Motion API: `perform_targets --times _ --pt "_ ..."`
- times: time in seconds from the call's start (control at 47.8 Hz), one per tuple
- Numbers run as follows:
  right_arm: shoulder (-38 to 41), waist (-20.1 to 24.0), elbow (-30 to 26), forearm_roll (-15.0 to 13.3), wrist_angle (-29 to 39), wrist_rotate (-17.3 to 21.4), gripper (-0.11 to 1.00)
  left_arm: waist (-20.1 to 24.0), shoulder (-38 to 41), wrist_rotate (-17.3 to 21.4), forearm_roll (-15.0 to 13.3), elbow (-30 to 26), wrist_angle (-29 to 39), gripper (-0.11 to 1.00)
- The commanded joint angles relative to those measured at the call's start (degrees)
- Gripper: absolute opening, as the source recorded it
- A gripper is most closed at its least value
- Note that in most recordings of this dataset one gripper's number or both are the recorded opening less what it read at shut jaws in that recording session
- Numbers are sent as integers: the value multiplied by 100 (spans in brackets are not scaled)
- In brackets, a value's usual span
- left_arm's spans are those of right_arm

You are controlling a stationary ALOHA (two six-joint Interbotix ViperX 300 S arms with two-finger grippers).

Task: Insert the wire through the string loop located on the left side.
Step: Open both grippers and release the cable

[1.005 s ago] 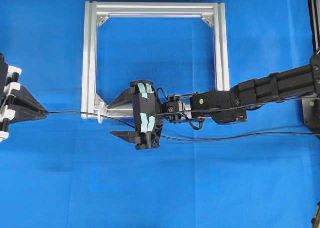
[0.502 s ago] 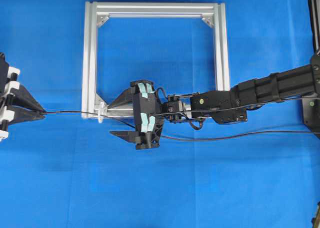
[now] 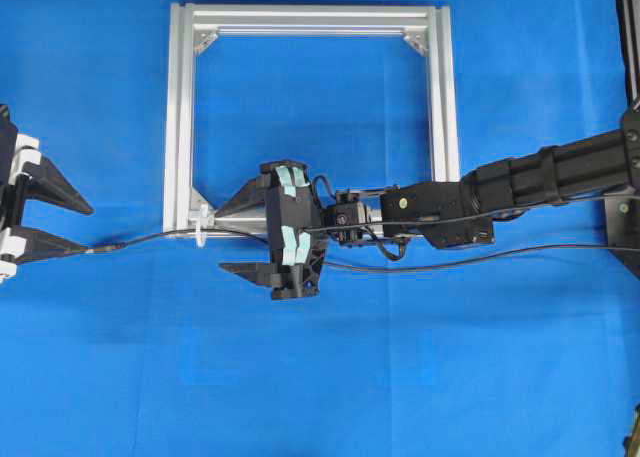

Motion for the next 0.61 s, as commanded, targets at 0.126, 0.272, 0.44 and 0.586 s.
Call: perform_targets --times 0.126,0.272,0.44,0.586 --pt "-606 -9 -53 18 -9 -26 87 -18 -167 9 62 -114 -237 56" --pt "-993 -35 -44 9 202 -35 87 26 -299 53 114 -193 -536 56" --pt "-1345 -53 -35 0 457 -44 86 132 -369 325 158 -325 -1020 56" --pt "-1547 -53 -35 0 633 -44 86 132 -360 888 158 -439 -1397 56"
